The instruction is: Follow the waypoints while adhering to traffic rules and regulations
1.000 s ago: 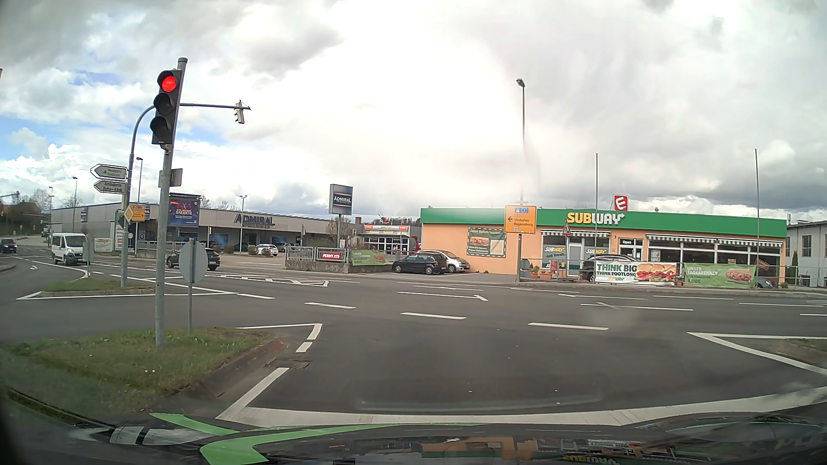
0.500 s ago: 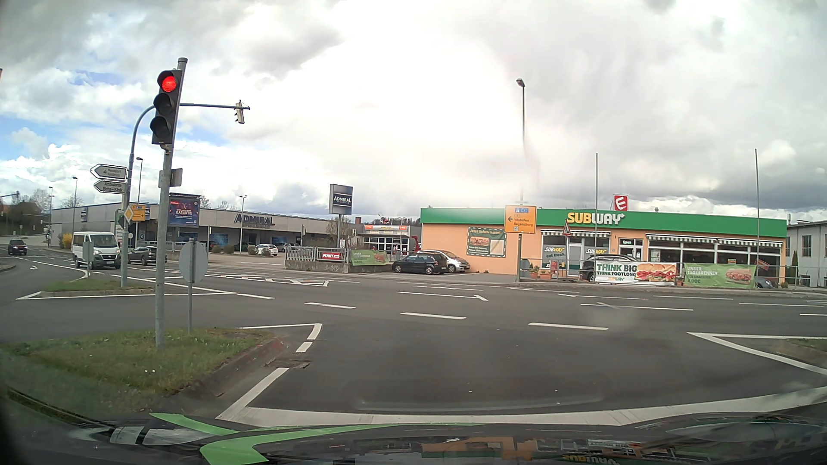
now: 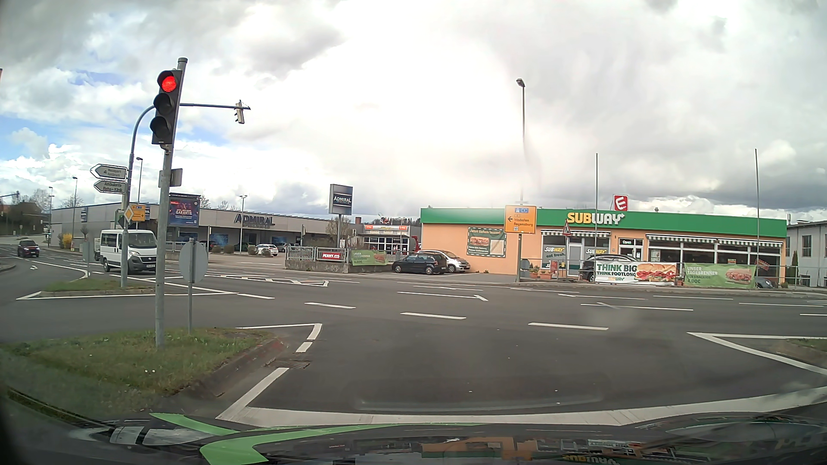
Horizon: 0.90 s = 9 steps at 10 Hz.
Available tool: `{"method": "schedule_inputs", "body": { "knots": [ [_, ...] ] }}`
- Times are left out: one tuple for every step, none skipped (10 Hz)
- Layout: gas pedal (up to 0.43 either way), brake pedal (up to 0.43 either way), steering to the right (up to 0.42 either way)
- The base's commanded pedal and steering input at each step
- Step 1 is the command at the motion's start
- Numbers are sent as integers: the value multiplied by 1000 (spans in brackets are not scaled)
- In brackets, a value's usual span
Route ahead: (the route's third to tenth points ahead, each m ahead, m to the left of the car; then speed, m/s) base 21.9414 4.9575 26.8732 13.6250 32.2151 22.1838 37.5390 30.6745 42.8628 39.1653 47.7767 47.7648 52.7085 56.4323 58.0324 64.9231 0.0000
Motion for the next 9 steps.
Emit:
{"method": "schedule_inputs", "body": {
  "knots": [
    [0,311,12],
    [0,311,12],
    [0,311,12],
    [0,311,12],
    [0,311,12],
    [0,311,12],
    [0,311,12],
    [0,311,12],
    [0,311,12]
  ]
}}
